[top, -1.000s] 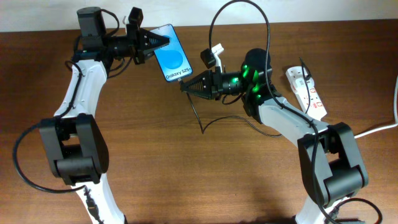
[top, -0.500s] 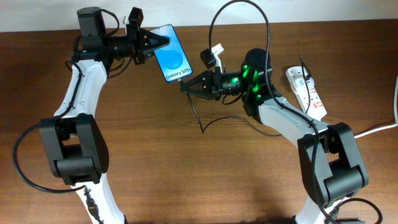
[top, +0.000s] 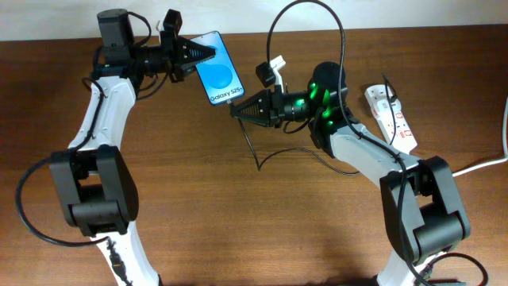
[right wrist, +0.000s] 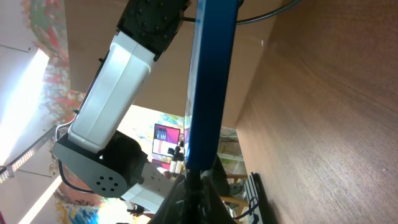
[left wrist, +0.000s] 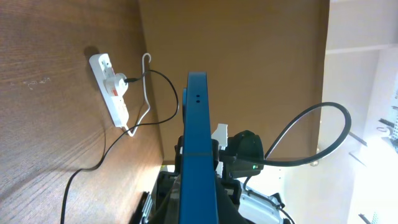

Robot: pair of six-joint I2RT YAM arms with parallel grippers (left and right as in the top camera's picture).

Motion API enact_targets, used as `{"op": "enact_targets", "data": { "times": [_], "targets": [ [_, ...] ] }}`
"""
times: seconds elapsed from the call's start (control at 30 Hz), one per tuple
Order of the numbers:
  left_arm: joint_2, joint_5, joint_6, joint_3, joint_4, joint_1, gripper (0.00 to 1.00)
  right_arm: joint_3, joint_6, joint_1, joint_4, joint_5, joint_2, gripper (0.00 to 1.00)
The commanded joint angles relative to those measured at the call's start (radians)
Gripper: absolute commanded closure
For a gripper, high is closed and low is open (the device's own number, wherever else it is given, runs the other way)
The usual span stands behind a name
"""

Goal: Plug charger to phone and switch on socket

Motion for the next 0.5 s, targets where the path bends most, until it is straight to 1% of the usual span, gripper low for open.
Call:
{"op": "enact_targets", "data": {
  "times": [0.0, 0.47],
  "targets": [
    [-0.006, 0.069, -0.006, 0.006, 0.002, 0.000, 1.00, 0.007, -0.011, -0.007, 0.003, 0.046, 0.001, 0.96],
    [-0.006, 0.068, 0.009, 0.006, 0.003, -0.026, 1.00, 0.007, -0.018, -0.007, 0.002, 0.119, 0.002, 0.96]
  ]
}}
